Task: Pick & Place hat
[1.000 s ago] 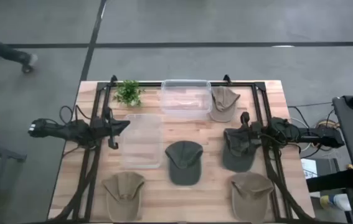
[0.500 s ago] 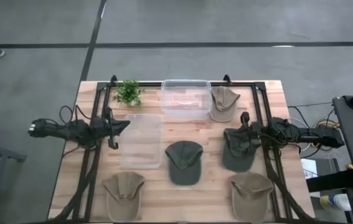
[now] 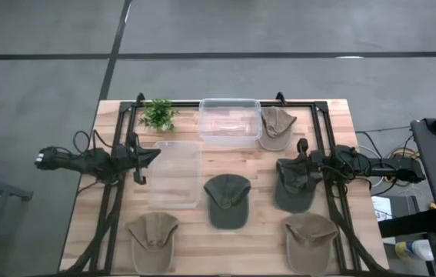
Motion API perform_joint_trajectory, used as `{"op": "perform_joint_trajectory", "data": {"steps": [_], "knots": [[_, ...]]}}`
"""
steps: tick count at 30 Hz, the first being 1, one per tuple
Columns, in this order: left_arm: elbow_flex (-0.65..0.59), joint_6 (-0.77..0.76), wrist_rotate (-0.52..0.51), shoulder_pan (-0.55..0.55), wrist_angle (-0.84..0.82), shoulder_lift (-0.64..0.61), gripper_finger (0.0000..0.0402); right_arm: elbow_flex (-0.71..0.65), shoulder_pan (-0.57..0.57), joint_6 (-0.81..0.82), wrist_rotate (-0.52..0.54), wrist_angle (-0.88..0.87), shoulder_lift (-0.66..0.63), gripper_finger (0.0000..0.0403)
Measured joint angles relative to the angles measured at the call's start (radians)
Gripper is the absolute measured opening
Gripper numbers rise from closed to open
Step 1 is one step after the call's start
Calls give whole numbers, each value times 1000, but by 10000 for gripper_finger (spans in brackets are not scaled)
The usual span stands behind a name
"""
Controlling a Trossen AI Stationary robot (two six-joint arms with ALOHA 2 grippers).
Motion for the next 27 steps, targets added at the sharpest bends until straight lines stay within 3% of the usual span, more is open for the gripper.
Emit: {"op": "perform_joint_trajectory", "data": {"steps": [11, 16, 24, 27], "knots": [[0, 0, 0, 0, 0, 0, 7, 0, 0, 33, -1, 0, 0, 9], [0, 0, 0, 0, 0, 0, 7, 0, 0, 296, -1, 28, 0, 9], [0, 0, 0, 0, 0, 0, 7, 0, 0, 655, -2, 217, 0, 9], [0, 0, 0, 0, 0, 0, 7, 1, 0, 801, 73, 234, -1, 9]]}}
